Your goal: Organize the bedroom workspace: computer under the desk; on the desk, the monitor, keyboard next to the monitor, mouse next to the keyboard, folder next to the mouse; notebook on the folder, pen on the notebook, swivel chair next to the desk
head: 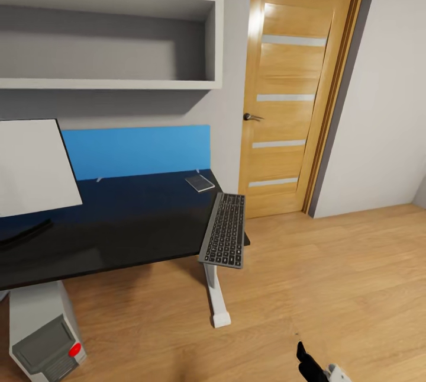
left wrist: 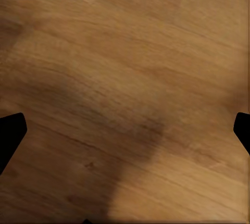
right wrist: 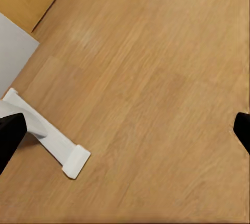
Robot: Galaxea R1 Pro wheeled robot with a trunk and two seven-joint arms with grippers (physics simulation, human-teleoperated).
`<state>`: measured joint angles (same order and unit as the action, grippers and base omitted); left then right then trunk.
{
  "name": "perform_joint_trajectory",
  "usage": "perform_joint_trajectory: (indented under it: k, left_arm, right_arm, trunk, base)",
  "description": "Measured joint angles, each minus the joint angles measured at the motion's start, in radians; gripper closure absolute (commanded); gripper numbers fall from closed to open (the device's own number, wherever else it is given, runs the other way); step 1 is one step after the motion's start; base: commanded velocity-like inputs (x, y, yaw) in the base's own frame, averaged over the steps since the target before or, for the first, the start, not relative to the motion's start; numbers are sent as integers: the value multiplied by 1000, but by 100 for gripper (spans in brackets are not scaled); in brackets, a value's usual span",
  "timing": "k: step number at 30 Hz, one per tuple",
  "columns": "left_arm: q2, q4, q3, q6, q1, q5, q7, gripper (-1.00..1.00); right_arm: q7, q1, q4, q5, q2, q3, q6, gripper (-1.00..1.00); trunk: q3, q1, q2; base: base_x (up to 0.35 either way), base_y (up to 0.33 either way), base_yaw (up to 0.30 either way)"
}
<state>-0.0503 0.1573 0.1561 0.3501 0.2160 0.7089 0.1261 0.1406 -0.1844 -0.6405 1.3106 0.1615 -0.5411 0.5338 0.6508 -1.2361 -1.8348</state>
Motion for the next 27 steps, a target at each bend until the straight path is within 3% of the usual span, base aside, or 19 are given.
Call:
perform_joint_trajectory:
  k: [12,18,26,27]
  left_arm:
    - [0,0,0,-1,0,0,0,-100]
    - [0,0,0,-2,0,0,0,-100]
    - [0,0,-1,-1,0,0,0,-100]
    - [0,0,-1,-1,0,0,0,-100]
  right_arm:
    - [-2,0,115,-14,-6,-6,24,-100]
    - [-1,0,196,-75,-12,-18,27,-100]
    - [-1,0,222,-142,-41,-20,34,-100]
    - [-1,0,225,-165,-49,-21,39,-100]
  trunk:
    - [-38,46,84]
    - [-56,69,126]
    - [-57,69,126]
    - [-57,69,126]
  base:
    - [0,0,0]
    - [0,0,0]
    - [0,0,0]
    - [0,0,0]
